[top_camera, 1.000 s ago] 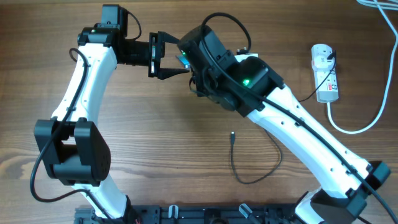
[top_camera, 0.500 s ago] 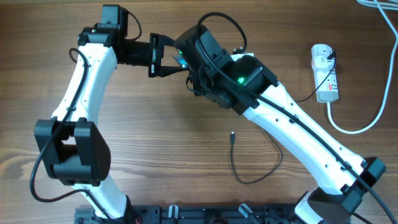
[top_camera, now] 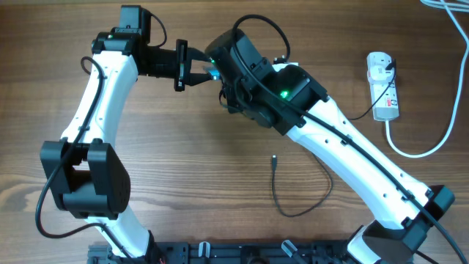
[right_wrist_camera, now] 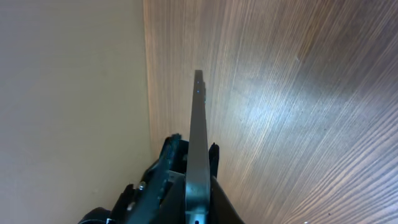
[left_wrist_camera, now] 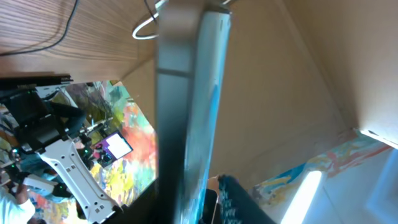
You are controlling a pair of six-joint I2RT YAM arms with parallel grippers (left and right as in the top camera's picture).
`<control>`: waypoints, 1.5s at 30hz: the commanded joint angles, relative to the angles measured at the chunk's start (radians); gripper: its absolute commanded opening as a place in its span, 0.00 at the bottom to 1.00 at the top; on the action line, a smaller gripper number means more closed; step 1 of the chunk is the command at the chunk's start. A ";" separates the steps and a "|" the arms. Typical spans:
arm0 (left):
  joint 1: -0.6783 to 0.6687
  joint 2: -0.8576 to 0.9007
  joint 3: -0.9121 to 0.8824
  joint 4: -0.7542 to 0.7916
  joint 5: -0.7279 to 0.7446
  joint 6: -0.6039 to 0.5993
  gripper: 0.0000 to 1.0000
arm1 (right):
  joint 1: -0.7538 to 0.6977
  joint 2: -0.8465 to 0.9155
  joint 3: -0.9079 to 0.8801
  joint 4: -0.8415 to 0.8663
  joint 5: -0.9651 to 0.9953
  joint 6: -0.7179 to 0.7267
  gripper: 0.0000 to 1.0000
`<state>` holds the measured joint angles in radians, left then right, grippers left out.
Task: Plug charger to phone and switch on socket
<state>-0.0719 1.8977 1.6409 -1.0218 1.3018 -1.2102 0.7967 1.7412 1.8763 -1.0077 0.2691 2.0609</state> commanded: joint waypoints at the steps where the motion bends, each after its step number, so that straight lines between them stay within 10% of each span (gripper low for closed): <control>1: -0.005 -0.035 0.003 0.000 -0.006 0.000 0.23 | 0.002 0.003 0.013 0.007 -0.017 0.010 0.04; 9: -0.005 -0.035 0.003 0.000 -0.006 0.000 0.04 | 0.002 0.003 0.013 0.009 -0.035 -0.038 0.08; 13: -0.005 -0.035 0.003 0.000 -0.006 0.000 0.04 | 0.002 0.002 0.013 0.043 -0.021 -0.224 0.70; 19: -0.003 -0.035 0.003 0.000 -0.014 0.071 0.04 | -0.024 -0.057 0.013 0.052 -0.006 -0.553 0.94; 32: 0.005 -0.035 0.003 0.045 -0.039 0.606 0.04 | -0.353 -0.251 0.013 -0.412 -0.019 -0.963 1.00; 45: 0.004 -0.044 0.003 0.029 -0.326 0.710 0.04 | -0.392 -0.226 -0.176 -0.477 -0.047 -1.089 1.00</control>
<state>-0.0753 1.8961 1.6405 -0.9916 1.0412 -0.5533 0.4076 1.4998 1.7737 -1.5177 0.2493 0.9981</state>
